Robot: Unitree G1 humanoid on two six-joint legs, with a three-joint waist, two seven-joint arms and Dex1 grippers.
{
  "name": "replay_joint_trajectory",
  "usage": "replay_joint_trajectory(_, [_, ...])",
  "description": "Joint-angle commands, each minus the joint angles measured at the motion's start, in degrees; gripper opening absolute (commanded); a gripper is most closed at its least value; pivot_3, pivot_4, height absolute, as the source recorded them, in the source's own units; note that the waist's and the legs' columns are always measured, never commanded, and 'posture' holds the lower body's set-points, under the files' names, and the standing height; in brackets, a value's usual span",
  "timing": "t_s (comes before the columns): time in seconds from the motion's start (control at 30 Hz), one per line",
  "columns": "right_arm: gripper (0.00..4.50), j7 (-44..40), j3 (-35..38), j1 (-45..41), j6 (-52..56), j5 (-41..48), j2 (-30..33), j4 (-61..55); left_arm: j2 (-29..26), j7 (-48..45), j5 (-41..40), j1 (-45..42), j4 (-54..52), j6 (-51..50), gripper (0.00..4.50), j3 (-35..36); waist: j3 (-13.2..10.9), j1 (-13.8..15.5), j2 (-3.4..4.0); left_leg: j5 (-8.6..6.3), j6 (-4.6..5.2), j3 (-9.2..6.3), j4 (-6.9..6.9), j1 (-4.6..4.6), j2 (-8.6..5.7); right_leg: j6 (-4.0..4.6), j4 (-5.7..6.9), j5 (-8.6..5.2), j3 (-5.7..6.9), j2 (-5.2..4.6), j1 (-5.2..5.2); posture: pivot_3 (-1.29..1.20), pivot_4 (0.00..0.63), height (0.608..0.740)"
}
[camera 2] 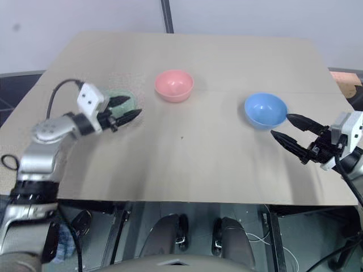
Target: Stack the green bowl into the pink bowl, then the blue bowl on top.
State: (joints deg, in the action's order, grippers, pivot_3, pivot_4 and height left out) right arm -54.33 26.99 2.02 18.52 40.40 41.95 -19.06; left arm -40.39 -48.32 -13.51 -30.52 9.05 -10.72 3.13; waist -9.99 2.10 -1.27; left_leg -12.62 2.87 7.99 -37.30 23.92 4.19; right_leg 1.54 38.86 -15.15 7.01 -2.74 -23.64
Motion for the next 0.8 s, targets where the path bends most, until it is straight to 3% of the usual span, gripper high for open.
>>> replay_joint_trajectory(0.03, [3.33,-0.31,1.45,0.13,-0.86,0.72,0.32,-1.2,2.39,-2.01,5.14,-9.79,10.5,7.68,2.82,-4.63,-0.01,0.08,-0.02,0.0,0.0,0.0,0.0,0.04,-0.01,0.0,-0.02,0.0,0.0,0.01,-0.02,0.0,0.15,0.74])
replay_joint_trajectory(0.37, [3.33,1.64,4.0,3.85,-2.51,0.23,-0.91,-3.43,9.86,-6.95,18.41,-29.18,38.89,22.77,2.82,-16.52,-0.03,-0.15,-0.04,0.15,-0.23,0.04,-0.07,0.06,-0.04,-0.02,0.0,0.0,0.01,0.07,-0.04,0.0,0.15,0.74])
replay_joint_trajectory(0.53, [3.33,3.25,5.62,5.23,-3.09,0.3,-1.05,-4.59,13.42,-3.66,25.85,-35.53,48.71,26.23,2.82,-21.17,-0.05,-0.64,-0.08,0.1,-0.16,0.01,-0.09,0.07,-0.02,-0.02,0.01,0.0,0.0,0.07,-0.05,0.0,0.15,0.74])
replay_joint_trajectory(0.8, [3.33,4.52,7.4,8.43,-3.77,0.15,-1.98,-6.27,18.06,6.41,31.98,-42.37,58.87,27.75,2.82,-22.31,-0.08,-1.24,-0.12,0.12,-0.2,-0.03,-0.09,0.11,-0.04,-0.02,-0.01,-0.01,0.02,0.05,-0.05,0.0,0.15,0.74])
